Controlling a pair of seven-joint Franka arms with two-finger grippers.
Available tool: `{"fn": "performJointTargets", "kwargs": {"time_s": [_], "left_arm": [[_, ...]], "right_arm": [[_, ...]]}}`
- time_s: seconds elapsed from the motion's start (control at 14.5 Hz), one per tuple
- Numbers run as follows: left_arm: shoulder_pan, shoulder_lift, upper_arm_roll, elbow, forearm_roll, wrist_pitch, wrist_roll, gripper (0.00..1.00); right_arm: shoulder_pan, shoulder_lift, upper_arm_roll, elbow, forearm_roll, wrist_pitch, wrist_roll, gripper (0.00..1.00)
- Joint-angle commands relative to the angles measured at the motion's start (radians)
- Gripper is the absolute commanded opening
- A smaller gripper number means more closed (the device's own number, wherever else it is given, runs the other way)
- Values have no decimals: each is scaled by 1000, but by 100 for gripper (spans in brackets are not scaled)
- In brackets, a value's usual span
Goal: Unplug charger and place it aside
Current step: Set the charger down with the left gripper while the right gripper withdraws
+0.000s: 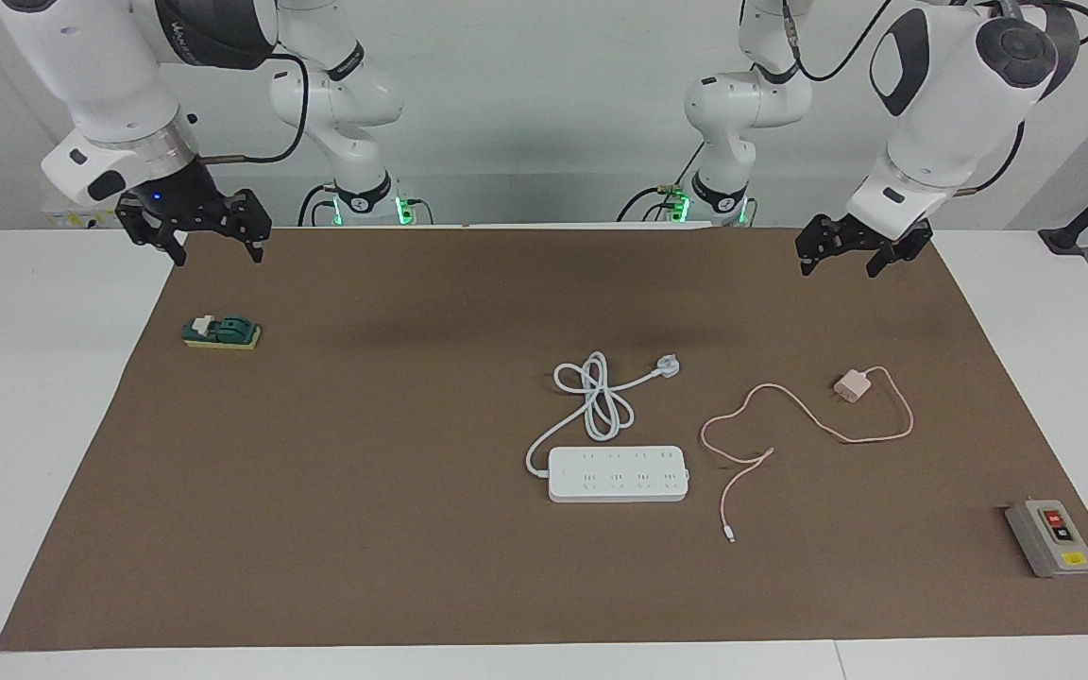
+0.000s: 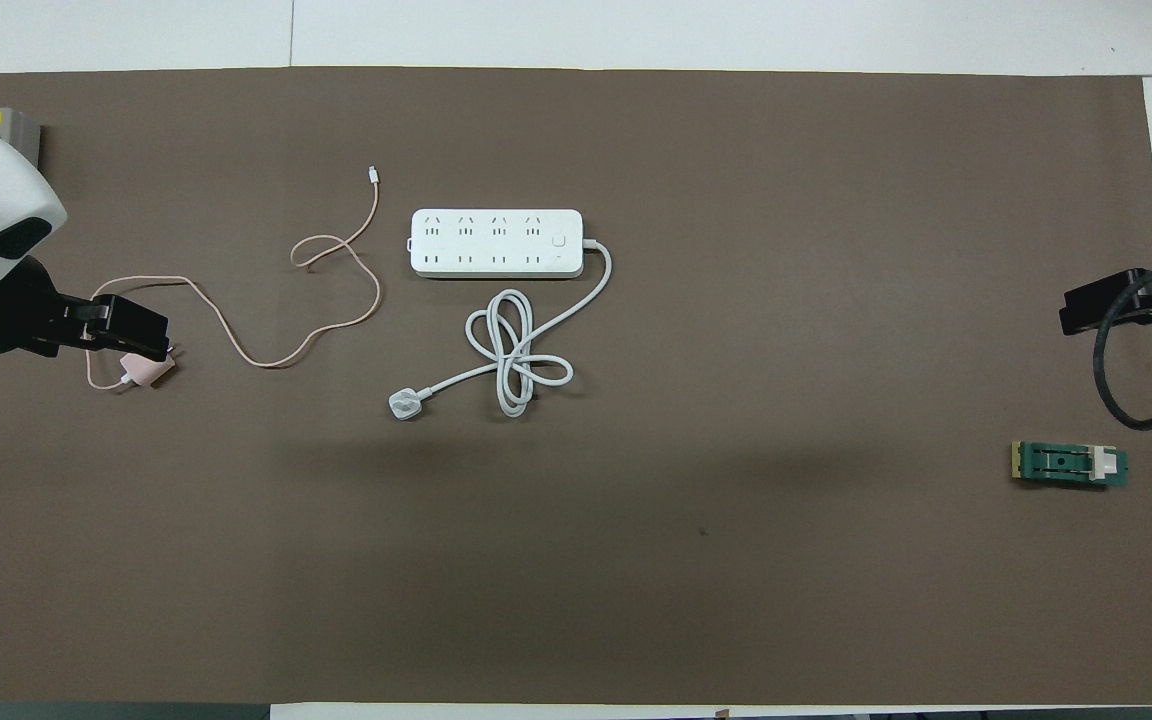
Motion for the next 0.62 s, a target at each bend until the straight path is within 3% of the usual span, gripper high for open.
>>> {"fn": "performJointTargets", "kwargs": {"time_s": [0.0, 0.55], "left_arm": [[-13, -21, 16, -24, -11, 30, 15, 100], [-13, -19, 16, -24, -11, 45, 14, 100]], "right_arm": [[-6, -25, 16, -28, -23, 13, 41, 100], [-9, -25, 14, -27, -8, 15, 44, 100]]}}
